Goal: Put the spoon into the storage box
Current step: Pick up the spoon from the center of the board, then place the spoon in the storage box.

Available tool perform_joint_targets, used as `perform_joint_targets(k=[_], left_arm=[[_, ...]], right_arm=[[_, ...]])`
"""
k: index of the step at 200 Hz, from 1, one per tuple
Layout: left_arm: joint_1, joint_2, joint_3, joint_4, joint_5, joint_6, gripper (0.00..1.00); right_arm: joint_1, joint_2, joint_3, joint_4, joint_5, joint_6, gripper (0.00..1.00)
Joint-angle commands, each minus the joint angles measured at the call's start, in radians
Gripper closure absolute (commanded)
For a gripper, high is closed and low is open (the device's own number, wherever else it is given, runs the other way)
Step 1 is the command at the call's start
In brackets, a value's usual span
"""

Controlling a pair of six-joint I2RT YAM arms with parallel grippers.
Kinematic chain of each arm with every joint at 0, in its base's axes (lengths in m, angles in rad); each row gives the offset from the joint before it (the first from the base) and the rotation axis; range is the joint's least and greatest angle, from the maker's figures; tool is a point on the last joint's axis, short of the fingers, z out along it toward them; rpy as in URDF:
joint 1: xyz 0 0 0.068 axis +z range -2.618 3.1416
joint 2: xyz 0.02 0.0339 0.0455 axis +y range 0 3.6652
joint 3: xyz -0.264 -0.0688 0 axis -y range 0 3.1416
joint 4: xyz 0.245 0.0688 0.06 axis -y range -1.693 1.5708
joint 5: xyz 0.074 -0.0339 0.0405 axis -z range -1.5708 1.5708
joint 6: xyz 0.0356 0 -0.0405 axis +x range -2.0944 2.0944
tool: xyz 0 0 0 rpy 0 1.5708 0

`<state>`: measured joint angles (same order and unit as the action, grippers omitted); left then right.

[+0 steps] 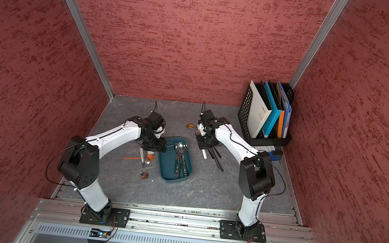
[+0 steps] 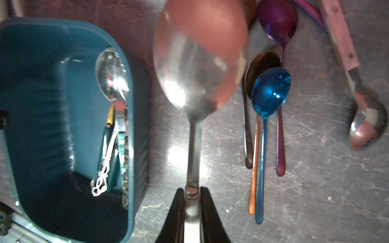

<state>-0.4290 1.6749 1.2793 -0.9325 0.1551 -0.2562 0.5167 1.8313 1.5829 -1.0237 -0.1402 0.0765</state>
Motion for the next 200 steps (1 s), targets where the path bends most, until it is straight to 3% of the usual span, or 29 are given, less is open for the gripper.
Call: perform_joint_targets(k=[1,91,200], left_arm=[[0.025,-0.078,-0.054,0.040,0.010,-0.031,0.34],[0.186,-0.345,-0.309,0.065,0.061,-0.068,0.33],[0.208,-0.350,-0.351,0.070,0.092,-0.059,0.33]], right_arm=[[0.060,-0.018,0.039,-0.049,-0.039,0.045,0.98],[0.222,0.078,0.049,-0.015,-0.046,0.127,0.98],[0.232,0.203,0.055,-0.013,-0.044,0.160,0.98]])
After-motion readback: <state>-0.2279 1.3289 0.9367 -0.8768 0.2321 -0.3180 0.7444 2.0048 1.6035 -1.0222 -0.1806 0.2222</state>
